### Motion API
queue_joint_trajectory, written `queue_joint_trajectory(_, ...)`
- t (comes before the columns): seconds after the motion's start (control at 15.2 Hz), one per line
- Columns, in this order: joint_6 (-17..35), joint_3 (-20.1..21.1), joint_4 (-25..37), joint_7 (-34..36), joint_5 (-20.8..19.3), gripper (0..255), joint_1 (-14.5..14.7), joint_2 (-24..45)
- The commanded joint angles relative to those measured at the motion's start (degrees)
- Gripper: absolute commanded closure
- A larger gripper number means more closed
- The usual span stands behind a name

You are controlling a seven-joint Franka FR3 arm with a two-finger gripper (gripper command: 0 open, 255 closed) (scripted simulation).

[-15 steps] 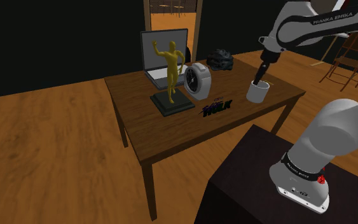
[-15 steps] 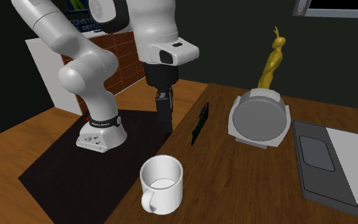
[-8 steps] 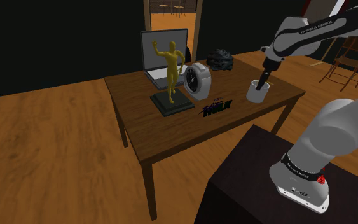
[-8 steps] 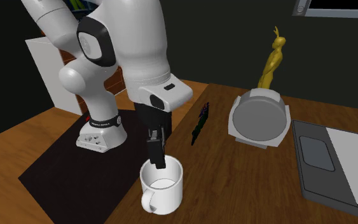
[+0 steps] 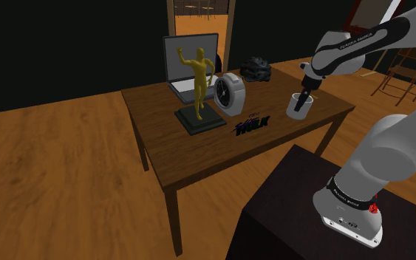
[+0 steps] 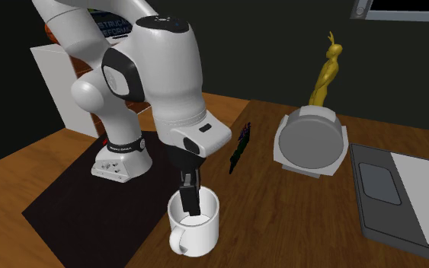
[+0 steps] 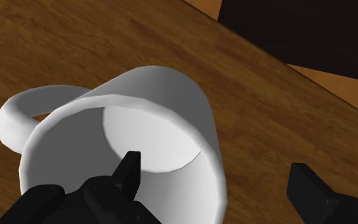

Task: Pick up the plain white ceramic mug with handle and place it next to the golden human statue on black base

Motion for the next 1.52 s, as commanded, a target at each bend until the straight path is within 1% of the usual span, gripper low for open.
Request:
queue_joint_trajectory(0.0,0.53,-0.26,-0.07,-0.18,0.15,0,0.15,0.44)
queue_joint_trajectory(0.33,0.52,-0.25,-0.07,-0.18,0.14,0,0.14,0.43)
queue_joint_trajectory(0.4,0.52,-0.25,-0.07,-0.18,0.14,255,0.14,0.43)
queue_joint_trajectory(0.99,0.53,-0.26,-0.07,-0.19,0.15,255,0.15,0.44)
queue_joint_trajectory(1.45,-6.26,2.22,2.63,1.05,-0.62,255,-0.97,-3.81)
